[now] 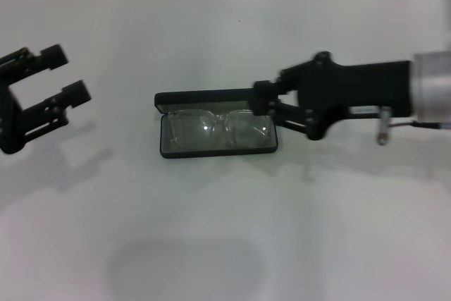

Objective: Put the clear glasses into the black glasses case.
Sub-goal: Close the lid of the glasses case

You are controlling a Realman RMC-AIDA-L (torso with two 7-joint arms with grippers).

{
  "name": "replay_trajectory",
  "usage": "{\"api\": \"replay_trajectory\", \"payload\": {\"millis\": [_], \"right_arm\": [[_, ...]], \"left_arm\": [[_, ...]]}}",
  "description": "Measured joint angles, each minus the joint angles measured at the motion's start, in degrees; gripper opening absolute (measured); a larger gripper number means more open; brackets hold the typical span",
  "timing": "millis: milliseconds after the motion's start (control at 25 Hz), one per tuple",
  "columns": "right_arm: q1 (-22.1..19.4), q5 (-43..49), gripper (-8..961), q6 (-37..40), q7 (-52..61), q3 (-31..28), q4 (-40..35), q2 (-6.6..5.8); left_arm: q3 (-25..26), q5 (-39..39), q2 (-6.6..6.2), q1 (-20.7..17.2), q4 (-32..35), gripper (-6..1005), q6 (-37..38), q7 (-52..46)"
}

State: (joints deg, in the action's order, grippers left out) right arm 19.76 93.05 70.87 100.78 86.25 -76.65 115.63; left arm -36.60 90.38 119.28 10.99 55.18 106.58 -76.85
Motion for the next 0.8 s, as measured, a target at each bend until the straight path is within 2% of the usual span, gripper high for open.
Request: {"api": "replay_trajectory", "payload": {"millis": [200,320,400,440,760,800], "right_arm": [[0.0,-9.3,201,14.2,-12.2,-11.3,19.2,0.03],[0.3,-9.8,201,17.8,-16.7,-16.7,28.3,-0.01],[0.3,-9.8,201,18.7,-18.0,-18.3,30.7,-0.03],[0.0,-9.9,228,21.4,-21.7,-21.5,34.8,-0.02],[-1.0,-10.7,451,26.8,-27.5,-23.6,37.9,0.2],[-1.2,-11.0,451,26.9,-27.6,-23.6,38.0,0.21]], "left_arm": [[-0.3,0.1,0.24,4.7,-4.4,644,0.0,1.9],[-1.1,0.7,0.26,7.4,-6.7,638,-0.5,2.7],[-2.2,0.9,0.26,8.9,-7.9,634,-1.3,4.0],[-2.7,0.9,0.28,9.4,-8.3,632,-1.7,4.7],[-8.8,0.4,0.43,16.1,-16.7,617,-11.9,7.8],[-9.0,0.3,0.43,17.0,-17.7,615,-13.0,8.5]]}}
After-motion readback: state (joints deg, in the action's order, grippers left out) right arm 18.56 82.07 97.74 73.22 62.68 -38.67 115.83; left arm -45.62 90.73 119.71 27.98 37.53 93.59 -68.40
